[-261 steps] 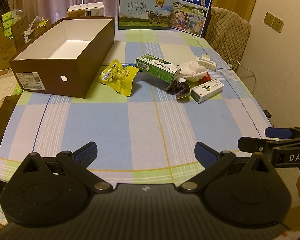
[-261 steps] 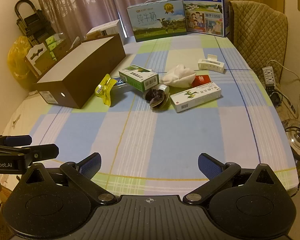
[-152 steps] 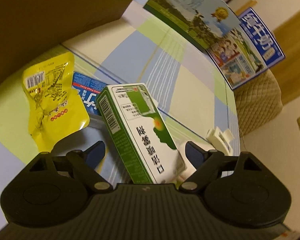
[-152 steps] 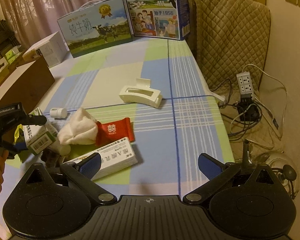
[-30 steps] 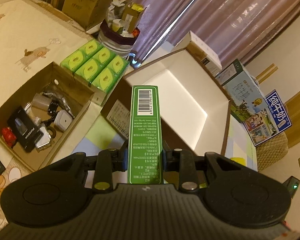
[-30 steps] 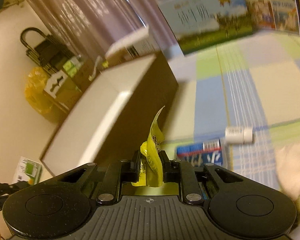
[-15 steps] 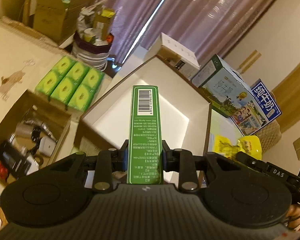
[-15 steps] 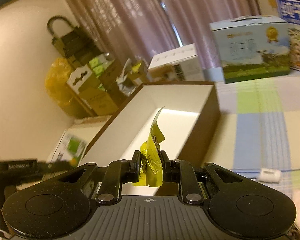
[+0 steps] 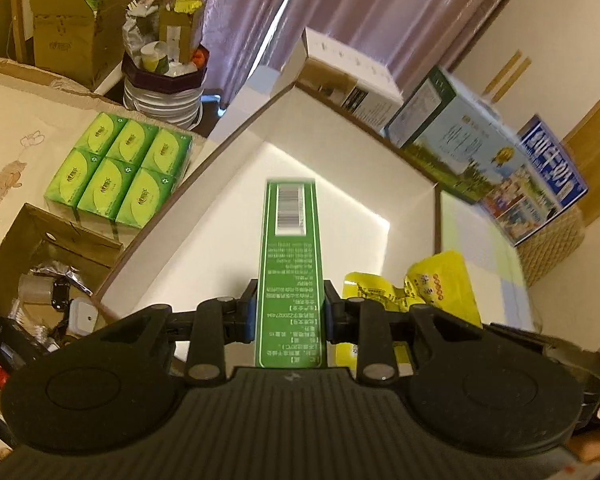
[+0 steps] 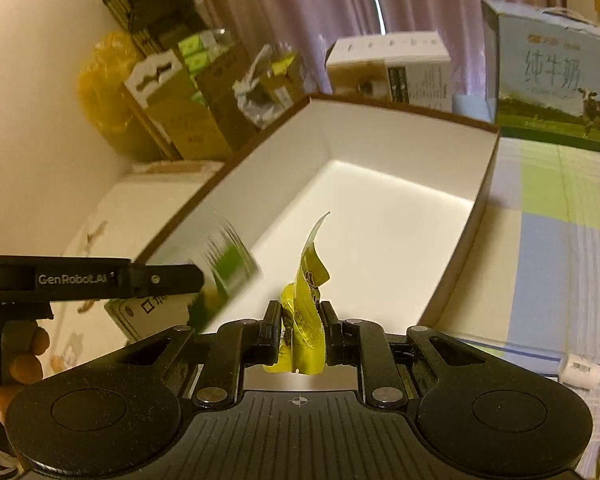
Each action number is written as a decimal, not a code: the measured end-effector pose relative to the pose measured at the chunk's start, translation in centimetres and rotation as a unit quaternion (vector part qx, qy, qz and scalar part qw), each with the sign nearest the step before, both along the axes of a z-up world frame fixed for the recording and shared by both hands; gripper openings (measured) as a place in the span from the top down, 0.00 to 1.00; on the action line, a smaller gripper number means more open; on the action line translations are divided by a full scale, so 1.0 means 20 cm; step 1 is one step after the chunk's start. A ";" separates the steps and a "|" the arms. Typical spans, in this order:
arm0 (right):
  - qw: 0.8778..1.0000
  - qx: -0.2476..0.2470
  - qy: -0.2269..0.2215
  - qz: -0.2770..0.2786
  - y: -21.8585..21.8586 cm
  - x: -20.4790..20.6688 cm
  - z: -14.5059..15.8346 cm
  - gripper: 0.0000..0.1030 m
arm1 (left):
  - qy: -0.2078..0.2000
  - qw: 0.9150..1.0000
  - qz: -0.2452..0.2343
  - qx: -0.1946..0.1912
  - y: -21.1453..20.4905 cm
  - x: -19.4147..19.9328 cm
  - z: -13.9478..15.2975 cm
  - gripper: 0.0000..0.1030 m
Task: Organize objects
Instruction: 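Lower green box into brown box, open left tool while right tool carries pouch over, then lower the yellow pouch into the brown box and open the right tool, then move both tools back over the remaining items on the tablecloth, then grasp blue toothpaste tube with left tool while right tool grasps white bird-print box, then lift and carry the blue tube and the white box over the brown box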
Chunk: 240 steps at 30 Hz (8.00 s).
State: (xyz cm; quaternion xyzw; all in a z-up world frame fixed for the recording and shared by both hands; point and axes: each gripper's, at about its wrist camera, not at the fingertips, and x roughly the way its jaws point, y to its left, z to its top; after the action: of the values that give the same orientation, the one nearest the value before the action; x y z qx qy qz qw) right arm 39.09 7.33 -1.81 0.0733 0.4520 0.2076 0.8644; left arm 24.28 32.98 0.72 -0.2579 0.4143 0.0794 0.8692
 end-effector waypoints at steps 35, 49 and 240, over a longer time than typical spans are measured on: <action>0.997 -0.062 0.014 0.030 0.10 0.08 -0.07 0.68 | 0.025 0.997 -0.017 0.068 0.12 0.17 -0.08 0.49; 0.999 -0.041 -0.023 0.024 0.04 -0.15 0.07 0.54 | 0.005 0.996 -0.038 0.084 0.07 -0.06 0.04 0.43; 0.994 -0.022 -0.049 -0.099 -1.00 -0.81 0.18 0.66 | -0.073 0.972 -0.192 0.113 -1.21 -0.18 0.03 0.71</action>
State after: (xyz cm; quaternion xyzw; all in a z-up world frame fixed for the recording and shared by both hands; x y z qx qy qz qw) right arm 22.86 -12.74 1.78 0.0889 0.4040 0.1145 0.9032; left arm 20.68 8.82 1.39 -0.0791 0.3797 -0.0622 0.9196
